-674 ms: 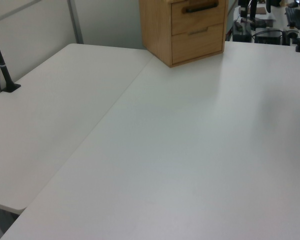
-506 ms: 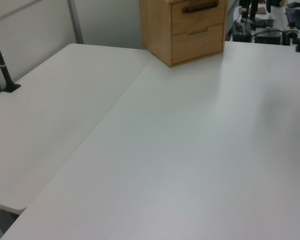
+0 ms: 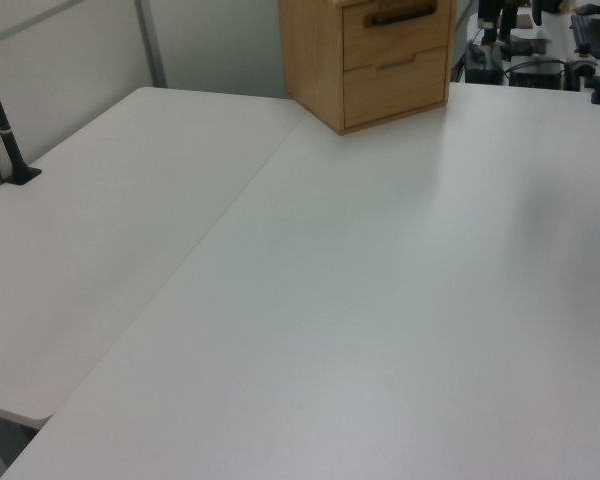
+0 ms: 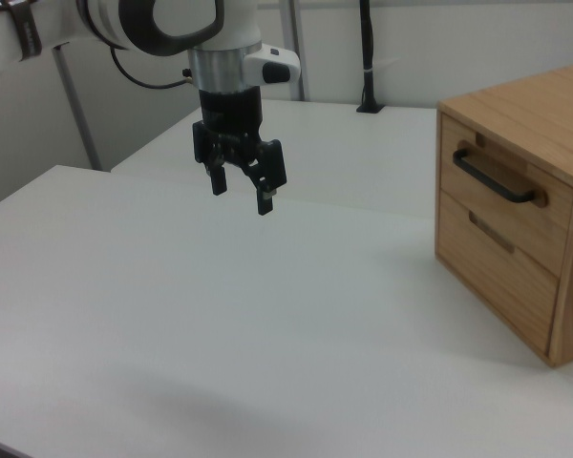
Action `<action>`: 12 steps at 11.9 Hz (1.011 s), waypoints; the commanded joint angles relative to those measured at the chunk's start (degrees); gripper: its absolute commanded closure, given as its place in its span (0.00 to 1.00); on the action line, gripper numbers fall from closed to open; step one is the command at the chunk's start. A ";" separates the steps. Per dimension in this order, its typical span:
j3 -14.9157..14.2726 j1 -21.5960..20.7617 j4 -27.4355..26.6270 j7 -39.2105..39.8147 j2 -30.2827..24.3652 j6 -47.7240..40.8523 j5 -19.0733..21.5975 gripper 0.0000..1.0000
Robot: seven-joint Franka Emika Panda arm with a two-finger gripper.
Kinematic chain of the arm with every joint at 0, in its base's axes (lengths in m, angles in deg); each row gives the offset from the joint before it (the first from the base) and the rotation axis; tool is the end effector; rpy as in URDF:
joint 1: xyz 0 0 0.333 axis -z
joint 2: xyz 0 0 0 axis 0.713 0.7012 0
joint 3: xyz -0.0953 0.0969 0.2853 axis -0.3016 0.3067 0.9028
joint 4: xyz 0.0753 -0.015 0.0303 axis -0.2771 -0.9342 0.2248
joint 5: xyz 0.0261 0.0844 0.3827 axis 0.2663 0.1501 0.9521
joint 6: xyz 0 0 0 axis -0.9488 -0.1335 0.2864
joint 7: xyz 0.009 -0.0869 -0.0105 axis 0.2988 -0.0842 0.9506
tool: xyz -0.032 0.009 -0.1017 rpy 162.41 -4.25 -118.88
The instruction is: Open the drawer by sliding it
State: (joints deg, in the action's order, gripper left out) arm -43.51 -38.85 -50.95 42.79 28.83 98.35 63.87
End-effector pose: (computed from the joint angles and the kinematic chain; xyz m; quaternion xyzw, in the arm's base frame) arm 0.5352 -0.1749 0.6229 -0.9937 0.1071 0.0327 0.0076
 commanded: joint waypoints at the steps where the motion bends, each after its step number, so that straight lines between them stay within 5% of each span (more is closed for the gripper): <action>1: -0.04 -0.39 -0.36 0.56 -0.10 0.84 -0.48 0.00; 9: -0.12 -0.04 -0.18 1.18 0.07 2.58 -0.39 0.00; 12: -0.38 0.13 0.16 10.37 0.86 6.09 -0.31 0.00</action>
State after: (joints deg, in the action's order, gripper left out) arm -43.51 -38.80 -50.92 46.03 29.18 100.44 63.87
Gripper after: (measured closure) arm 0.000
